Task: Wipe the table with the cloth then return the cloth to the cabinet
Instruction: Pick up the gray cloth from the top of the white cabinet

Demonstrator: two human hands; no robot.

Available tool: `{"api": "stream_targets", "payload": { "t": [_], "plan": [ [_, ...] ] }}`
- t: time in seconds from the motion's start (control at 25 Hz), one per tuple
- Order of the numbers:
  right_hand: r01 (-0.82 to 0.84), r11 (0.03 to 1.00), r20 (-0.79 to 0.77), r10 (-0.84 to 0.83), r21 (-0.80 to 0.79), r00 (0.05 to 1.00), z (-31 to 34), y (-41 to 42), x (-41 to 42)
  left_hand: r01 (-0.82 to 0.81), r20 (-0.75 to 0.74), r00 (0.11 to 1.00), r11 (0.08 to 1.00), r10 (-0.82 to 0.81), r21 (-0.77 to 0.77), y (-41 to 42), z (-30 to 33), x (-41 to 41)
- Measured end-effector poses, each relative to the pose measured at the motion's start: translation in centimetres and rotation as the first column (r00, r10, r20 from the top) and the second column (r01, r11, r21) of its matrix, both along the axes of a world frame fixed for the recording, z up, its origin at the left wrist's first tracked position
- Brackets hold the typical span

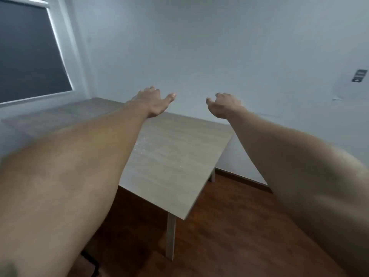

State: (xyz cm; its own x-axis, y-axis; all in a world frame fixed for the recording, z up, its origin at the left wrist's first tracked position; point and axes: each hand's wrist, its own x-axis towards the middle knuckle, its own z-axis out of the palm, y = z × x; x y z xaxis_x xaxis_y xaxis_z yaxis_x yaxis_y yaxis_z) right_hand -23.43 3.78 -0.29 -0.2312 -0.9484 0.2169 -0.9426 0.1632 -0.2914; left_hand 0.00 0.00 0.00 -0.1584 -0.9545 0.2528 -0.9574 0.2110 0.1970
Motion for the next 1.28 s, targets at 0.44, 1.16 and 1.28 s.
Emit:
{"api": "stream_targets", "payload": {
  "t": [0.44, 1.16, 1.28],
  "plan": [
    [0.228, 0.973, -0.024, -0.228, 0.016, 0.973, -1.9, 12.8, -13.1, 0.225, 0.070, 0.971, 0.973, -0.228, 0.052, 7.9, -1.9, -13.9],
    [0.644, 0.759, -0.012, -0.646, 0.100, 0.763, -5.9, 39.9, -33.2, 0.650, 0.100, 0.742, 0.748, -0.662, 0.134, 26.9, -5.0, -40.9],
    [0.717, 0.688, 0.008, -0.722, 0.115, 0.692, -6.8, 44.6, -36.4, 0.730, 0.104, 0.660, 0.668, -0.744, 0.141, 30.2, -5.4, -45.9]
  ]
}}
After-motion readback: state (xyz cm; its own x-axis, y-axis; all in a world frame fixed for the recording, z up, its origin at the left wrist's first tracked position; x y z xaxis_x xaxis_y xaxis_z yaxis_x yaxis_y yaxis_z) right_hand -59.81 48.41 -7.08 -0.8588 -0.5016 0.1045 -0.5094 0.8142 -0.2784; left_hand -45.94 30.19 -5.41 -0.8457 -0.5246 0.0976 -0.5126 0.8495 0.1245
